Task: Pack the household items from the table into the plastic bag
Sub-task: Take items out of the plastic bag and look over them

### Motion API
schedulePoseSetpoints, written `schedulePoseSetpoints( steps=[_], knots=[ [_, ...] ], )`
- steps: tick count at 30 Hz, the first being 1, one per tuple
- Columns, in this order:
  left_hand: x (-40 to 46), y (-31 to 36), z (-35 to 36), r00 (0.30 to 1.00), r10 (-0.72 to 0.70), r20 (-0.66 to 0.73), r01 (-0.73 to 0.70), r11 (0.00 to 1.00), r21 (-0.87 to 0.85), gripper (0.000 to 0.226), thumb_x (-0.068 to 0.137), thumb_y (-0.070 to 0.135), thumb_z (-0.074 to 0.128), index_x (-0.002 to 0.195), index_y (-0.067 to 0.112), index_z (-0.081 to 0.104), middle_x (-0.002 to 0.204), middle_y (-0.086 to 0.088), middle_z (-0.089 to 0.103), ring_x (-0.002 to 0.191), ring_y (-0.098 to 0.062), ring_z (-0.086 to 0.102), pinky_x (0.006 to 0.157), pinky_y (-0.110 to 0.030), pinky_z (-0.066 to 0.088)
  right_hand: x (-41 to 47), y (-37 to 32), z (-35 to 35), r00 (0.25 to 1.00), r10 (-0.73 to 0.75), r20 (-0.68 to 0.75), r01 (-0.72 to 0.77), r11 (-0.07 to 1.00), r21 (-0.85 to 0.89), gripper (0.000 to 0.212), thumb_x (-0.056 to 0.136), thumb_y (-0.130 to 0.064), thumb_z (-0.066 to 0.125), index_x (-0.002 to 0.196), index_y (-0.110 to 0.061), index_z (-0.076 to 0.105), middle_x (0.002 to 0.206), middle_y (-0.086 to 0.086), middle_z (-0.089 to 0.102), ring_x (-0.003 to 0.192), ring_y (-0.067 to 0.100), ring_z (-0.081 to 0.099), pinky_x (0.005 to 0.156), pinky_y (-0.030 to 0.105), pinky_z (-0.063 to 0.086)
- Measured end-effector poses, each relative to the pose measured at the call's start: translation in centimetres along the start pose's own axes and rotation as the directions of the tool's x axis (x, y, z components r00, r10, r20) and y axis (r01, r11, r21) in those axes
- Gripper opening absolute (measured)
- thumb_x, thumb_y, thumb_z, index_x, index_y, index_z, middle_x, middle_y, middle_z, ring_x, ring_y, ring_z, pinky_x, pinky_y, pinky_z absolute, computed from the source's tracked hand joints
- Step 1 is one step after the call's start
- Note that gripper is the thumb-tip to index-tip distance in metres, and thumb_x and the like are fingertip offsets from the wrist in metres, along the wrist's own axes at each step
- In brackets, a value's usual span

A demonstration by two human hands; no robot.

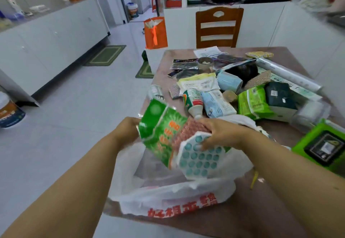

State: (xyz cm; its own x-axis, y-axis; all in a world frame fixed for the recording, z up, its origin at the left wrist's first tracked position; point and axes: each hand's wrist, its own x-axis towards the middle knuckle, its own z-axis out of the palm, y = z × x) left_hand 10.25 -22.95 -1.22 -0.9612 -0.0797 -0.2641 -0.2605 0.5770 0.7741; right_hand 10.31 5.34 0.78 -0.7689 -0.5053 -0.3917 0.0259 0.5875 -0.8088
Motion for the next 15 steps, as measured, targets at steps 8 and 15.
schedulePoseSetpoints(
  steps=[8,15],
  knots=[
    [1.1,1.9,1.7,0.991,0.076,0.108,-0.083,0.995,0.058,0.032,0.092,0.032,0.063,0.073,0.009,0.074,0.049,0.009,0.062,0.043,-0.004,0.049,0.046,-0.016,0.04,2.1,-1.5,3.6,0.986,0.159,0.047,-0.049,0.552,-0.833,0.044,0.083,-0.041,0.068,0.118,-0.016,0.06,0.113,0.002,0.064,0.099,0.024,0.061,0.079,0.034,0.049],
    [1.7,6.6,1.9,0.98,0.176,0.093,-0.197,0.93,0.31,0.041,0.088,0.057,0.054,0.084,0.02,0.071,0.079,-0.002,0.07,0.073,-0.017,0.065,0.067,-0.031,0.05,-3.6,-7.4,-2.1,0.933,-0.221,-0.285,0.108,0.925,-0.365,0.019,0.092,-0.038,0.059,0.094,-0.023,0.07,0.083,-0.005,0.069,0.075,0.012,0.065,0.07,0.029,0.053]
  ],
)
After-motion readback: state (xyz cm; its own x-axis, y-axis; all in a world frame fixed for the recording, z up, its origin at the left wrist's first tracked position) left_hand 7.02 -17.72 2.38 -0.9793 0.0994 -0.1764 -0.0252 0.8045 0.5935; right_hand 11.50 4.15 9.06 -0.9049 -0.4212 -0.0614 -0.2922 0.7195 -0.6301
